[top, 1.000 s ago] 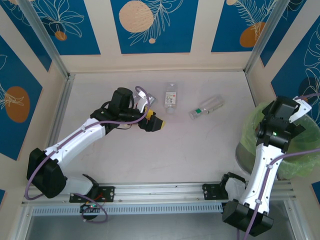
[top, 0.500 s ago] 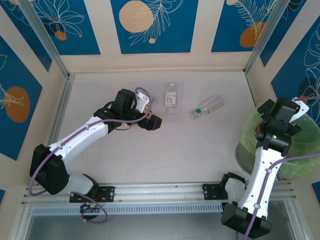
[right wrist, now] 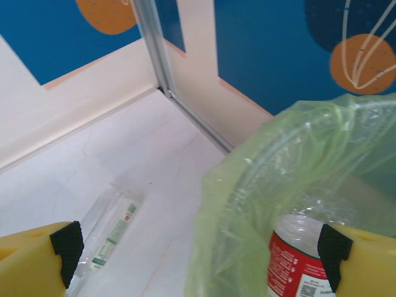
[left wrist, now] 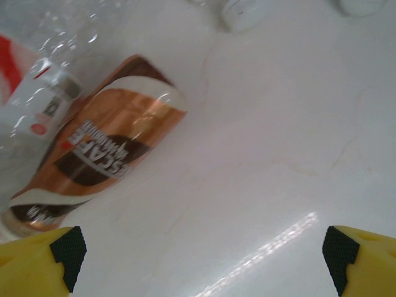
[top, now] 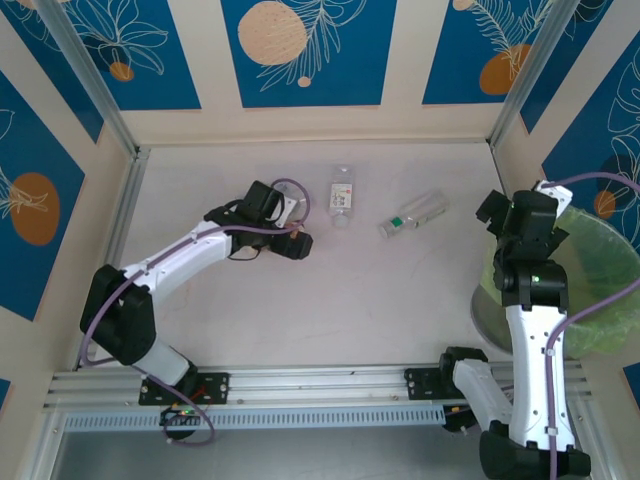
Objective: Put the plastic bottles in the bin
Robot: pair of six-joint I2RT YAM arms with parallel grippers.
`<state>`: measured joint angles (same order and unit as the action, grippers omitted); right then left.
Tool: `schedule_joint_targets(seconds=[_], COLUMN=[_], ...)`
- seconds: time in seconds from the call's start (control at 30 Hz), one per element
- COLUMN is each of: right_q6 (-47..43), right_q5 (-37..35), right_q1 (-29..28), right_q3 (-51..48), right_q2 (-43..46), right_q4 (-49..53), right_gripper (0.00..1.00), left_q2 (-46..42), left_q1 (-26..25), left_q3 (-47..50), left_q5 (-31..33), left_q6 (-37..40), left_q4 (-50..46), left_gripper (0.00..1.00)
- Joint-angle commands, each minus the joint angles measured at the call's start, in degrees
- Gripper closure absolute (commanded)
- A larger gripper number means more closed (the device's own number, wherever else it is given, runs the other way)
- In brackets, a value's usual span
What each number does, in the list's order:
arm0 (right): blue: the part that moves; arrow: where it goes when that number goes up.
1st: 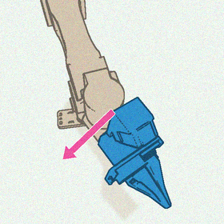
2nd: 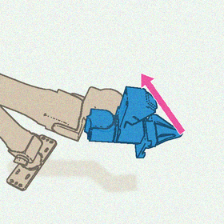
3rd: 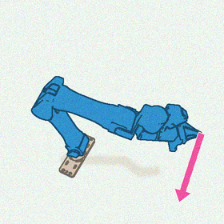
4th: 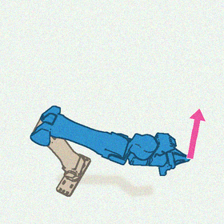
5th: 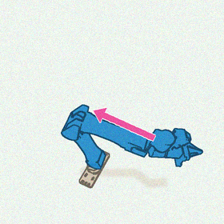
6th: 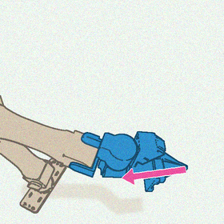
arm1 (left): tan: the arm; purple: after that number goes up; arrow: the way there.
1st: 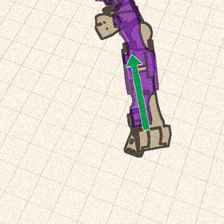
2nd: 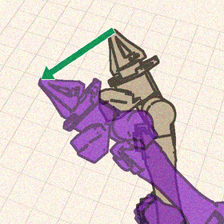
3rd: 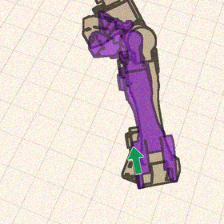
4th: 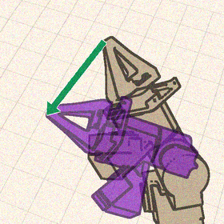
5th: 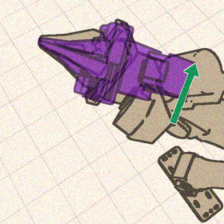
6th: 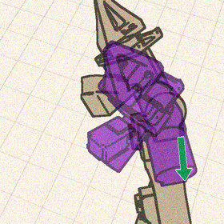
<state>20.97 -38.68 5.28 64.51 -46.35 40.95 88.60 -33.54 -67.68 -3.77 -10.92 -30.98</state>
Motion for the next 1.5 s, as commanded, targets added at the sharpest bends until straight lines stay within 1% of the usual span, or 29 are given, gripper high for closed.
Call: schedule_joint_targets(seconds=[0.0, 0.13, 0.3, 0.43, 0.53, 0.63, 0.73, 0.83, 0.9, 1.0, 1.07, 1.33, 1.47], right_q6=[-1.4, -2.41, -3.03, -1.67, -1.43, -1.68, -1.23, 0.16, 0.48, 0.24, -0.29, -1.88, -1.99], right_q5=[1.27, 6.12, 10.33, 11.04, 13.38, 15.08, 16.52, 19.55, 21.1, 20.68, 20.25, 18.9, 18.23], right_q1=[-1.79, -3.02, -4.25, -6.54, -8.35, -9.61, -10.51, -11.33, -12.04, -12.84, -13.24, -13.63, -13.8], right_q3=[1.54, 1.36, 1.72, 4.28, 4.58, 3.96, 3.63, 3.36, 2.78, 2.04, 2.02, 2.45, 3.13], right_q2=[0.29, 0.38, 0.38, -0.4, 0.14, 0.85, 0.93, 0.97, 0.99, 0.77, 0.47, 0.12, 0.31], right_q4=[-2.75, -3.85, -4.0, -1.06, -1.84, -3.46, -3.85, -4.56, -5.61, -7.07, -7.37, -7.01, -5.78], right_gripper=[0.0, 0.0, 0.0, 0.0, 0.01, 0.0, 0.01, 0.0, 0.0, 0.0, 0.0, 0.0, 0.0], left_q2=[0.99, 1.41, 0.57, 2.06, 2.87, 2.56, 2.67, 3.37, 4.02, 5.19, 5.27, 7.5, 9.87], left_q1=[1.48, 3.9, 7.09, 8.39, 9.5, 11.18, 11.39, 11.48, 11.51, 12.04, 12.65, 13.24, 13.23], left_q3=[-2.67, -1.98, 1.11, 1.94, 3.54, 5.61, 7.31, 8.29, 8.33, 7.87, 8.54, 10.27, 10.02], left_q5=[3.78, 1.37, -3.57, -4.09, -2.69, -1.74, -0.02, -1.78, -1.85, -0.05, 0.31, -3.71, -5.46], left_q6=[0.51, -2.49, -4.72, -4.92, -4.78, -4.13, -1.42, 1.75, 3.19, 4.4, 4.4, 3.84, 3.61], left_q4=[-5.13, -6.24, -3.76, -2.51, 0.11, 4.69, 9.55, 12.59, 12.45, 10.27, 10.67, 14.79, 15.11], left_gripper=[0.0, 0.0, 0.0, 0.0, 0.0, 0.0, 0.0, 0.0, 0.0, 0.0, 0.0, 0.0, 0.0])
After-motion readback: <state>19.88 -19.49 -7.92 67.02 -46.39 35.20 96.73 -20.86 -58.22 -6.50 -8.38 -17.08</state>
